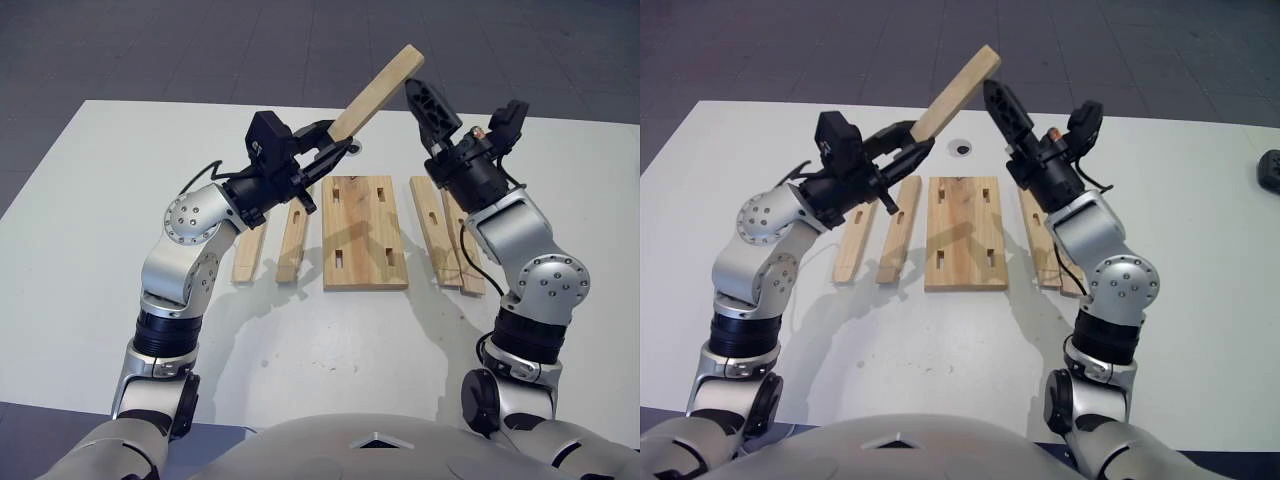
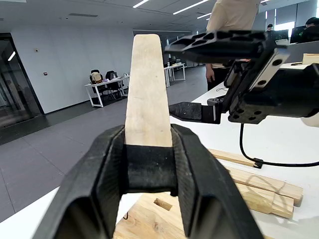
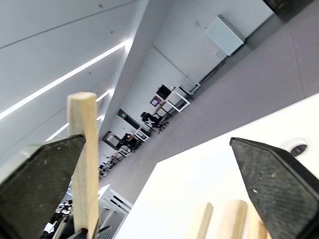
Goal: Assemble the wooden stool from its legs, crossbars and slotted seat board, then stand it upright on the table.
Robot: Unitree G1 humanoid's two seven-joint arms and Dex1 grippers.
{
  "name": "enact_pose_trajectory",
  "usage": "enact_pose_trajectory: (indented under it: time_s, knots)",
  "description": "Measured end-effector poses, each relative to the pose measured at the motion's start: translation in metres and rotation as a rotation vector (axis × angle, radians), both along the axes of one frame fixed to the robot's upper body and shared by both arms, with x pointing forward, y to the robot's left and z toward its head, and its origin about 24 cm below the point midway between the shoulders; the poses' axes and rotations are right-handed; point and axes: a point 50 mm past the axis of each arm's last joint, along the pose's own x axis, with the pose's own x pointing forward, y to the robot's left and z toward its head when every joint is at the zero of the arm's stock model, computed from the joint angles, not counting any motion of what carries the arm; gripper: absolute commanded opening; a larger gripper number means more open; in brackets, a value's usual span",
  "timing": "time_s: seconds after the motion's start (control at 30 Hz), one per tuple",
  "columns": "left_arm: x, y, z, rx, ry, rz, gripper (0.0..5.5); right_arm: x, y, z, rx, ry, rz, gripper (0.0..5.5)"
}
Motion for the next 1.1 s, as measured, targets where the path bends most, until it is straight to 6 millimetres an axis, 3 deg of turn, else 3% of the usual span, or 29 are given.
enact_pose_trajectory:
  time_s: [0.17,0.33,0.47,1.1]
  knots:
    - [-0.005,-0.003,-0.006,0.007,0.022,-0.003,1.32,-0.006,0.01,0.005,0.072,-0.018,0.03,5.4]
    - [-0.006,-0.006,-0.011,0.02,0.037,-0.015,1.32,-0.019,0.017,0.02,0.137,-0.102,0.179,5.4]
    - [-0.005,-0.005,-0.012,0.025,0.041,-0.008,1.32,-0.019,0.014,0.018,0.084,-0.101,0.162,4.79]
    - [-0.014,-0.014,-0.012,0.055,0.018,-0.043,1.32,-0.013,0.023,0.012,0.19,-0.001,0.134,1.61]
